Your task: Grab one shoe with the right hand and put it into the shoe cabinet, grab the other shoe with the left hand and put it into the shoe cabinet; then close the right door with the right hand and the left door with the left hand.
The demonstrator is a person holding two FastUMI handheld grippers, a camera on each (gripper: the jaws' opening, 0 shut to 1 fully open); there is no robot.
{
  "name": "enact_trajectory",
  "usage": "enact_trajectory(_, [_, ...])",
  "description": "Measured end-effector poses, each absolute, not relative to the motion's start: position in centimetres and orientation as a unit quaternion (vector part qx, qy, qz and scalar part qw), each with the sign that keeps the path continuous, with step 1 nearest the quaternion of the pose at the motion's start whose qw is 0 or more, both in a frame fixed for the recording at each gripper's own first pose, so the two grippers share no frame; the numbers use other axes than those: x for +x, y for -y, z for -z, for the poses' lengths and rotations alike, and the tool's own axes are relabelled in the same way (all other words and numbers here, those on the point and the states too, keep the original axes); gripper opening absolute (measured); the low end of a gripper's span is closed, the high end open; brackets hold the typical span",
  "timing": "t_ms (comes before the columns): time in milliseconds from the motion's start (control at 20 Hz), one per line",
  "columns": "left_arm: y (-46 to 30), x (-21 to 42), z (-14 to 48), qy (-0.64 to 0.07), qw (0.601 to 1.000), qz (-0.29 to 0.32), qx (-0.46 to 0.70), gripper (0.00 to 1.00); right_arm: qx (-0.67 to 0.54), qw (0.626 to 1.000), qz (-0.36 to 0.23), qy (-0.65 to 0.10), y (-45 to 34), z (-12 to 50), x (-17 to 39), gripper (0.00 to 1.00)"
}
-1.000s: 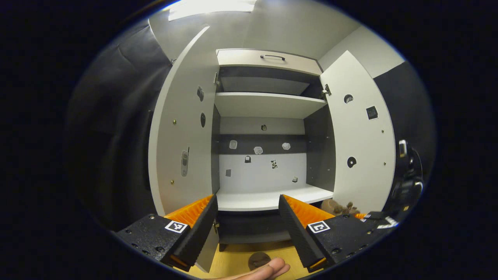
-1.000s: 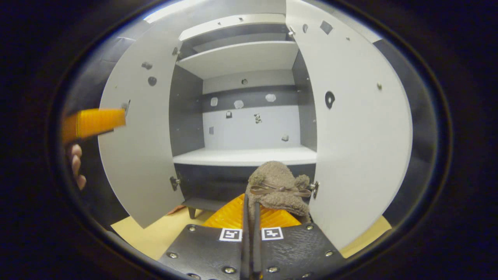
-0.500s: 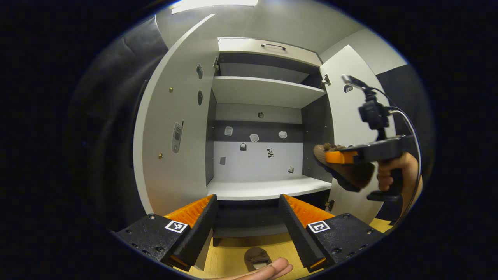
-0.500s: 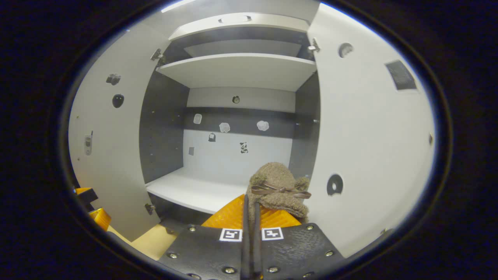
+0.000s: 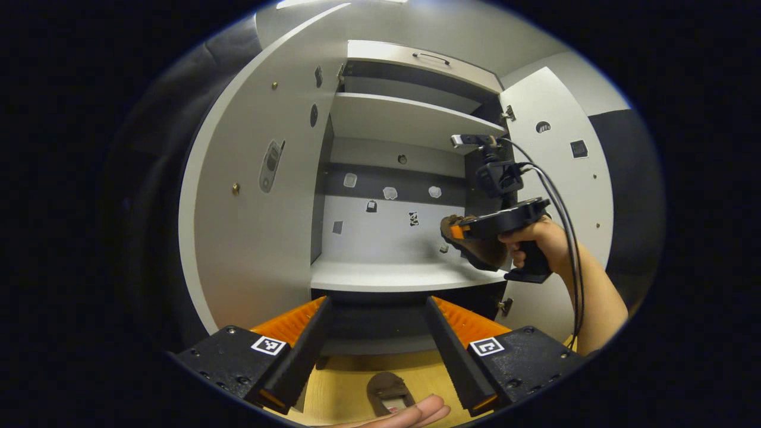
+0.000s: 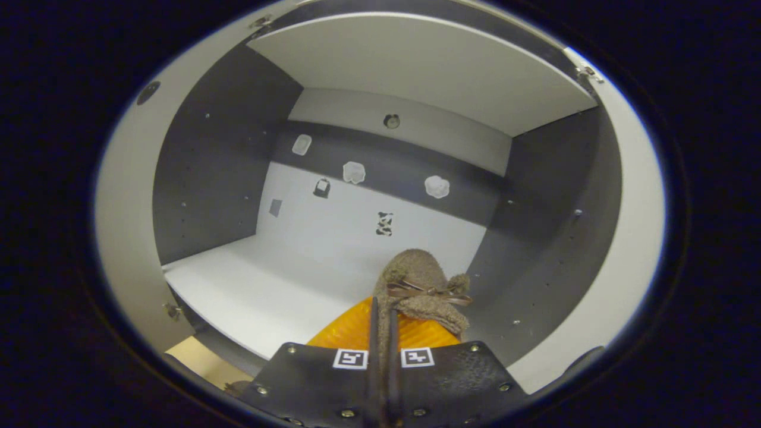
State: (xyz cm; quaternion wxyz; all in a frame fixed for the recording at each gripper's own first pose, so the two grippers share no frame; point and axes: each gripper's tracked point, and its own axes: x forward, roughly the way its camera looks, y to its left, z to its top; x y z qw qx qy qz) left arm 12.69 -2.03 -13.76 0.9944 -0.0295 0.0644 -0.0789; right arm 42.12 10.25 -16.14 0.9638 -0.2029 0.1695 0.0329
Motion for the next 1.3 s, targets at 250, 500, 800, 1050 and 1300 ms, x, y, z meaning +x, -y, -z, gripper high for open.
enact_trajectory(250, [1.8,13.1,14.4,-0.067,0.994,0.088,-0.017,0.96,-0.240,0.947,-0.010,-0.213,-7.5,20.2,47.5,0.06])
enact_trajectory(500, [1.6,13.6,15.2,-0.081,0.993,0.084,-0.019,0.96,-0.201,0.944,-0.043,-0.258,-7.7,22.7,48.9,0.06])
enact_trajectory(800, [3.2,13.7,16.1,-0.088,0.990,0.106,-0.010,0.96,-0.158,0.947,-0.021,-0.278,-6.2,21.9,47.6,0.49])
enact_trajectory(1050, [3.3,14.2,18.0,-0.105,0.989,0.100,-0.018,0.96,-0.133,0.967,0.012,-0.216,-5.7,16.8,44.3,0.88])
enact_trajectory(1300, [4.1,14.2,23.0,-0.153,0.983,0.101,-0.025,0.96,-0.066,0.987,-0.024,-0.143,-8.6,12.0,37.7,0.96])
